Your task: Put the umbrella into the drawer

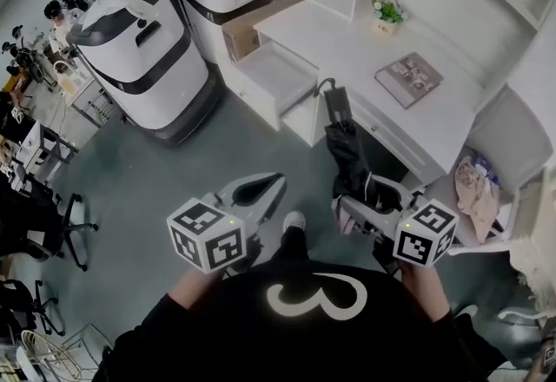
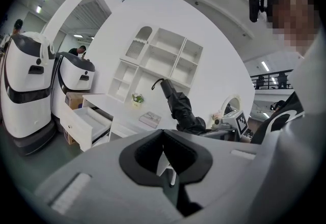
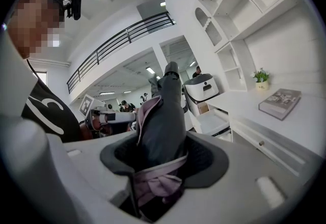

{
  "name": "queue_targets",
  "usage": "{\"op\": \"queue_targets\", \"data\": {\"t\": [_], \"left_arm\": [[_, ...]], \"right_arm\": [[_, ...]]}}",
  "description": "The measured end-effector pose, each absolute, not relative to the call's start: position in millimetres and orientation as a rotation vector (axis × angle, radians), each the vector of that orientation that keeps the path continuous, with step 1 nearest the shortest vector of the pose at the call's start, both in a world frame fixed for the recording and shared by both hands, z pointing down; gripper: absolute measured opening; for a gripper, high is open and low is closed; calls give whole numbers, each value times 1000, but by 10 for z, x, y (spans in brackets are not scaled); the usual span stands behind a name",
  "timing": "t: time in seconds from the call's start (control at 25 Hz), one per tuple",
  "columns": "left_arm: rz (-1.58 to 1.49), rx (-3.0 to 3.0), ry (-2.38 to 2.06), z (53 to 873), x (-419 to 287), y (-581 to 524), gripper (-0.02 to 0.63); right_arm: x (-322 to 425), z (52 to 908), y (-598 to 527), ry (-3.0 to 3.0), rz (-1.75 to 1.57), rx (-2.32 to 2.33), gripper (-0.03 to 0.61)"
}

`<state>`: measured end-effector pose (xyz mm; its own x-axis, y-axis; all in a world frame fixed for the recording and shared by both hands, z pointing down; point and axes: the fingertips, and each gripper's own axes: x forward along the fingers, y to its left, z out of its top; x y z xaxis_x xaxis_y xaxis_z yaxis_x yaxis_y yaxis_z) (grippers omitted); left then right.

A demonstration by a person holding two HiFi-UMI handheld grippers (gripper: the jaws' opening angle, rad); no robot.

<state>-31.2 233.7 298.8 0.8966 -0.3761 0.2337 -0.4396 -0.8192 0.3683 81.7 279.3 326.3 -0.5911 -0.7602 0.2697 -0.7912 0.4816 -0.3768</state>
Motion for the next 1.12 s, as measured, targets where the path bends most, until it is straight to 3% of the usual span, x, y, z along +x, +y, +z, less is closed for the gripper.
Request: {"op": "queue_targets", "data": {"t": [0.72, 1.12], "left_arm": [[240, 2502, -584, 3471, -34, -264, 9], [246, 2479, -553, 3648, 103, -824, 9]], "right_arm": [[998, 3737, 322, -2527, 880, 1282, 239], [1022, 3832, -295, -2507, 850, 1238, 239]]}}
